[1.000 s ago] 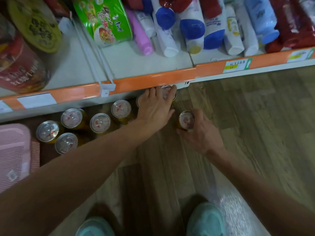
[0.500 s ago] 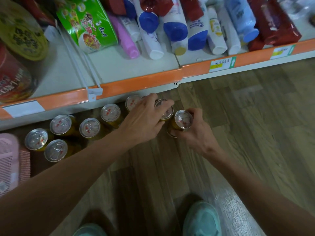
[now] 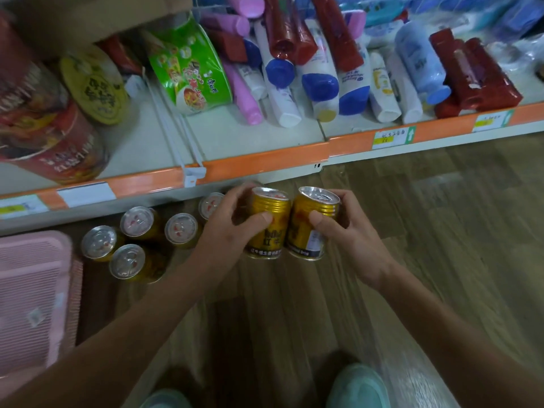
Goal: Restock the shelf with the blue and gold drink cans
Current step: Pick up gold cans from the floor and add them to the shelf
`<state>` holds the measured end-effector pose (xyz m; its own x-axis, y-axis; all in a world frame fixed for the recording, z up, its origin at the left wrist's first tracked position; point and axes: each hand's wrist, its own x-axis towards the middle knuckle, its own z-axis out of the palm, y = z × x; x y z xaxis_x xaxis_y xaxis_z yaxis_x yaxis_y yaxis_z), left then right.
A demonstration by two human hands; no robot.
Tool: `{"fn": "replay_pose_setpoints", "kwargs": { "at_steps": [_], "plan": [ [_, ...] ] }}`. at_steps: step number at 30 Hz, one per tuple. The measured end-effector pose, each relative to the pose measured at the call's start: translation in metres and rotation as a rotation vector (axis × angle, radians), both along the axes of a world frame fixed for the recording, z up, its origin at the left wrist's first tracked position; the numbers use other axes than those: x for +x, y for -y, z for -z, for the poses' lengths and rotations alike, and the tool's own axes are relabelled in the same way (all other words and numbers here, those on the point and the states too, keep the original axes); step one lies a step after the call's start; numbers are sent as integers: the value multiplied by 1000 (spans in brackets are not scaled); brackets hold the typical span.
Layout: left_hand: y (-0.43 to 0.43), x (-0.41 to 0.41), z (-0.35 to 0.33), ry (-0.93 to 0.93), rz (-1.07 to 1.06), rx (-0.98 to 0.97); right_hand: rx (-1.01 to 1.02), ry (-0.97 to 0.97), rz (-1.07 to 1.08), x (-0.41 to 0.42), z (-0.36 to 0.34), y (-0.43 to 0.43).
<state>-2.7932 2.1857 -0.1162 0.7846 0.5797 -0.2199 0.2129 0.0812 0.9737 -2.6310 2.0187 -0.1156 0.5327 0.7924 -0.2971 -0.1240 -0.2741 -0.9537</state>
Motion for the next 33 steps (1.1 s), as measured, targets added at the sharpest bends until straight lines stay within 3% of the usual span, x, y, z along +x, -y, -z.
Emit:
{"fn": "replay_pose_setpoints", "kwargs": {
  "at_steps": [8, 11, 13, 14, 15, 18, 21, 33],
  "plan": [
    [14, -20, 0, 123, -126, -505, 144, -371, 45, -27, -1, -23],
    [16, -30, 3, 113, -236, -691, 126, -377, 21, -37, 0, -24],
    [19, -35, 9, 133, -203, -615, 70, -334, 34, -40, 4, -23],
    [20, -37, 5, 88, -164, -415, 43, -320, 43, -41, 5, -23],
    [21, -40, 3, 80, -98, -383, 26, -317, 47, -40, 5, -23],
    [22, -38, -4, 82, -39, -535, 31, -396, 59, -38, 1, -24],
    [21, -34, -4, -7, -73, -425, 32, -456, 36, -38, 0, -24],
    [19, -25, 24, -80, -103, -477, -151, -475, 56, -38, 27, -27]
  ]
}}
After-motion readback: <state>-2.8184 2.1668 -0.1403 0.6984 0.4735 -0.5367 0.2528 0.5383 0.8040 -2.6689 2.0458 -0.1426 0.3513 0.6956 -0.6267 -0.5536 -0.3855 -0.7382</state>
